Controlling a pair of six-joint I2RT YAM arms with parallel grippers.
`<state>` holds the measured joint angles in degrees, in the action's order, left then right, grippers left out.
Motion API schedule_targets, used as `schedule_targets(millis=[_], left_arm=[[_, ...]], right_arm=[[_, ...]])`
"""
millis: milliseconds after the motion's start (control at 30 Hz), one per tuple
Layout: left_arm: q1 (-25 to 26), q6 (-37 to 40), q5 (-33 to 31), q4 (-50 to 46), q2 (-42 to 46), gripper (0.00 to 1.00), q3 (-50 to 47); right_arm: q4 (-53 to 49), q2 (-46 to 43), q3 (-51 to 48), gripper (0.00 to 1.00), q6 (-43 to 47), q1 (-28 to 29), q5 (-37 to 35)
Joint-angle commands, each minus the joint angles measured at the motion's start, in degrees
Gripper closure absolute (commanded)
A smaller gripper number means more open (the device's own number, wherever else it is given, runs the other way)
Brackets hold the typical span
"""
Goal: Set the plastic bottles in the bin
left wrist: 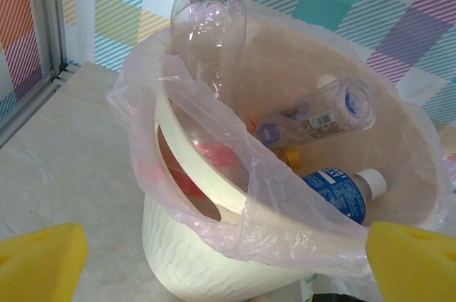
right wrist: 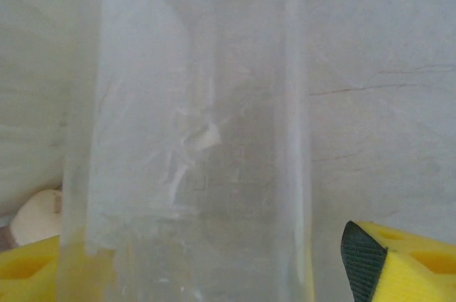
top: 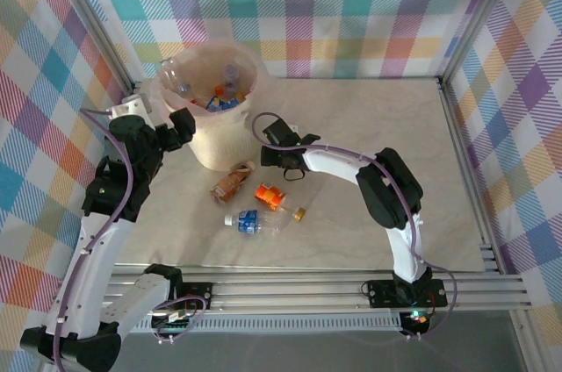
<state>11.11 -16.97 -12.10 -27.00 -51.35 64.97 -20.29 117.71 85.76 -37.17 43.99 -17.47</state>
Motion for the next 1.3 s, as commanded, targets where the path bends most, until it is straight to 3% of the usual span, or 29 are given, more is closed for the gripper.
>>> schedule_targets(millis=[0,133,367,667,900,1267], left_arm=[[-0.6,-0.6,-0.1,0.4,1.2,0.00,-0.1],[-0.6,-0.6,-0.3,0.4,1.1,0.00,-0.1],[-0.6,-0.6,0.0,0.3,1.3,0.00,0.1],[-0.6,-0.9,2.2,0.1,1.7,0.00,0.8],[-0.6,-2.1,6.0,1.3,2.8,0.00,1.0],[0.1,-7.0,18.8,7.4,-0.1,0.00,1.7]], right_arm=[[-1.9,1.4,0.3,0.17,1.9,-0.5,-2.3],[-1.7,1.9,1.0,0.22,3.2,-0.6,-3.5],[-0.1,1.5,0.6,0.42,5.8,-0.7,-4.5],[4.4,-6.3,-5.5,0.56,8.8,-0.9,-4.7],[6.7,-17.1,-12.4,0.60,9.8,-2.1,-3.7],[10.5,-36.9,-22.9,0.60,11.0,-5.1,2.7]])
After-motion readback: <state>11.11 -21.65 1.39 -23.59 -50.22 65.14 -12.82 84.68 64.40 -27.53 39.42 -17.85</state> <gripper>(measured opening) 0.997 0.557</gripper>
